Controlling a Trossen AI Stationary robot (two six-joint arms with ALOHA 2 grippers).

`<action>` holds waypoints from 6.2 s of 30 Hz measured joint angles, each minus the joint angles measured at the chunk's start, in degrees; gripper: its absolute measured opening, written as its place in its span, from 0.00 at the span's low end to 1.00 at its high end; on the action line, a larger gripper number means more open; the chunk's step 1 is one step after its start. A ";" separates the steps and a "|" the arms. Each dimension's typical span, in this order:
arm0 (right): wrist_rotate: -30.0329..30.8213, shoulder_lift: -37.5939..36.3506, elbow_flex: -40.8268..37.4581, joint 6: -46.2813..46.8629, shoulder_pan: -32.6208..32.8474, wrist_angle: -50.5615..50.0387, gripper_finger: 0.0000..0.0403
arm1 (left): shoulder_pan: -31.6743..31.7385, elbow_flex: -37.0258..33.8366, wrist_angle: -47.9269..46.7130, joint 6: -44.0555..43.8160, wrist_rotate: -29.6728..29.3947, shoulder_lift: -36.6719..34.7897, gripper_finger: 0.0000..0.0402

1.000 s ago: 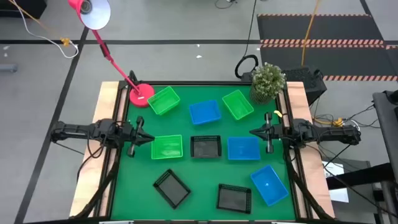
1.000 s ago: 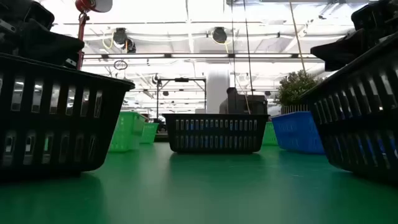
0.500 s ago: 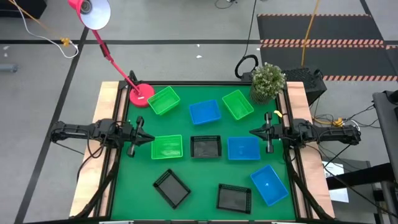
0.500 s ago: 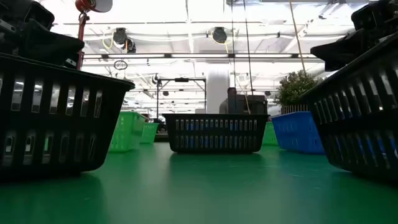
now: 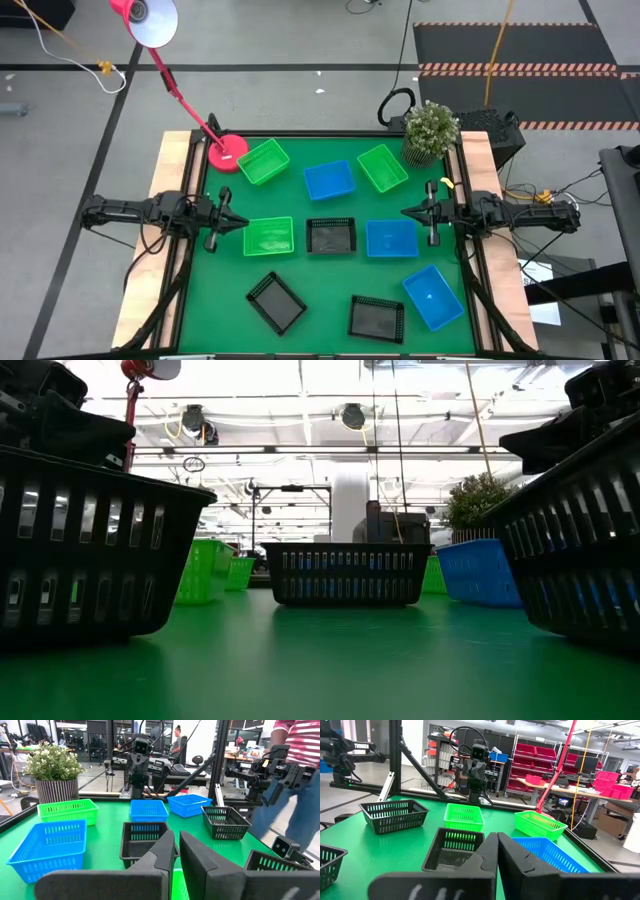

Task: Stack baskets by color

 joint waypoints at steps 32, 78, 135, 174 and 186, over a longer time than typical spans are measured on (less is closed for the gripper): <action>0.01 0.00 0.02 0.00 0.00 0.01 0.00 | 0.02 0.02 0.02 0.00 0.00 0.02 0.08; -0.14 41.14 66.01 3.45 0.02 -29.59 0.00 | 0.00 0.02 0.02 0.00 -0.02 0.02 0.08; 0.09 69.71 108.91 7.76 0.02 -55.64 0.00 | -1.27 6.88 3.17 -4.15 -5.16 1.31 0.01; 0.38 69.71 108.87 7.76 0.02 -55.64 0.00 | -1.27 102.86 -56.30 -4.79 -8.15 61.16 0.00; 0.36 69.71 108.87 7.82 0.01 -55.64 0.00 | -1.01 114.64 -62.38 -8.59 -8.18 71.07 0.01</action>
